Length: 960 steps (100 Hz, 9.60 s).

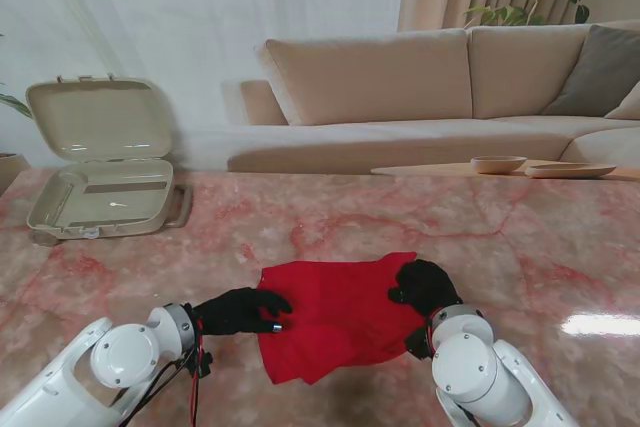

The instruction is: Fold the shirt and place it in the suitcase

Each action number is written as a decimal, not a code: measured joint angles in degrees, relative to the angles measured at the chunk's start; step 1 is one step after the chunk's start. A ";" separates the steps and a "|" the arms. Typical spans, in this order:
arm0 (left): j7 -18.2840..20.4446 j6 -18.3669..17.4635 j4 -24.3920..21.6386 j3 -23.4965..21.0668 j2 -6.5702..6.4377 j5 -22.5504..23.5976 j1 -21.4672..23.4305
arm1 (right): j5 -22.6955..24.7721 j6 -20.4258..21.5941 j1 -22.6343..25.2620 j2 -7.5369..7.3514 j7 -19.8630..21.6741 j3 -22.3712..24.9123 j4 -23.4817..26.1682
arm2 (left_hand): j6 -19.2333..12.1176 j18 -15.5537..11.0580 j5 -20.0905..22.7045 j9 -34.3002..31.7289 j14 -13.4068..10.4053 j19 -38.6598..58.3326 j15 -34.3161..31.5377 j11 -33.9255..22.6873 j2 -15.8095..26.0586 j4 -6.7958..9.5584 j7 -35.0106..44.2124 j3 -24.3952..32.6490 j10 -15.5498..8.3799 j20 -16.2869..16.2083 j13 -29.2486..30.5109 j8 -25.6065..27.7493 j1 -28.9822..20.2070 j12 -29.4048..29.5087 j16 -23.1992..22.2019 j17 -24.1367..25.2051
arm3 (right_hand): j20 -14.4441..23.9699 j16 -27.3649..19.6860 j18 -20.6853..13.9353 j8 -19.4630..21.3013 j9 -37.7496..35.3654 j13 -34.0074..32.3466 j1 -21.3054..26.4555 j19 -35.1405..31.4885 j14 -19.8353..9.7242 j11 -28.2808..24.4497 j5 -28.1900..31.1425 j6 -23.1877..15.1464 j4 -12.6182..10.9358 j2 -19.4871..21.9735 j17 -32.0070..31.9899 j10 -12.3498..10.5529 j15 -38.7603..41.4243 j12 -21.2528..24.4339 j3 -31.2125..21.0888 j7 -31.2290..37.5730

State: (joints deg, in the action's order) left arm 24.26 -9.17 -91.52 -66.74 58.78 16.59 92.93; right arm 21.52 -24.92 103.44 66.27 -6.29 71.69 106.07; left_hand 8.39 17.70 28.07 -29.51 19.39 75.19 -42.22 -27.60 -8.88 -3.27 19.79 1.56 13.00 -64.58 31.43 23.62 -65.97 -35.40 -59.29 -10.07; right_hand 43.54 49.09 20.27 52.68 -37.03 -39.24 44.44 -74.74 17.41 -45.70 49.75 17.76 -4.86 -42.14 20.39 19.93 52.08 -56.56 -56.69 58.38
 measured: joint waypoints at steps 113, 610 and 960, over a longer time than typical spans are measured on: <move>-1.48 -0.01 9.21 14.09 1.58 -7.70 -12.93 | 0.16 5.65 -1.23 0.47 -3.22 -4.39 4.05 | 0.01 -1.64 0.00 0.00 -2.41 4.61 -2.68 0.01 0.00 0.00 0.00 0.00 0.01 0.00 0.58 0.00 0.00 0.00 0.00 0.13 | 0.00 -0.72 0.67 0.01 -0.03 -0.38 -0.03 -0.07 0.03 -0.01 0.47 0.46 0.00 -0.50 0.15 0.04 0.01 0.00 -0.54 0.00; -6.87 4.97 15.79 21.34 2.99 6.74 -25.11 | 3.85 9.43 3.93 -3.98 13.15 -8.27 5.40 | -6.08 -1.93 1.65 -0.64 -1.42 2.95 3.11 1.06 -5.02 0.22 8.42 15.21 -2.55 -1.41 2.53 0.36 -3.53 -2.40 -1.24 -5.67 | -2.73 -12.22 2.64 -19.11 -15.00 -10.07 -4.69 2.15 1.62 10.96 4.07 -6.55 3.92 15.09 5.08 -1.09 -16.63 16.41 19.26 -12.54; 1.84 6.34 -0.86 3.69 -0.16 7.65 -8.91 | 11.52 8.15 5.66 -3.47 9.81 -0.39 3.32 | -1.75 -0.25 1.37 -1.19 -1.10 -0.79 4.23 2.85 1.73 0.41 -0.83 -0.64 0.81 1.42 0.84 -0.42 -1.79 4.05 5.15 -1.23 | -14.93 -22.34 3.45 -20.35 -16.25 -9.34 -4.82 11.07 0.05 17.33 2.32 -7.47 4.07 16.81 1.85 -2.52 -34.56 22.02 21.06 -15.92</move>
State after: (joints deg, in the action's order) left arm 26.10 -2.83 -92.38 -63.04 58.62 24.24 84.02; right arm 33.05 -16.77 109.11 62.81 3.51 71.30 109.39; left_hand 6.64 17.45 29.44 -30.70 18.29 74.40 -37.99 -24.76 -7.15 -2.86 18.97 0.93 13.81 -63.16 32.27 23.19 -67.77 -31.34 -54.14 -11.31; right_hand 28.61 26.75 23.72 32.33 -53.28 -48.58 39.62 -63.68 17.45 -28.37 52.06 10.29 -0.80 -25.34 22.23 17.41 17.52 -34.54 -35.63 42.47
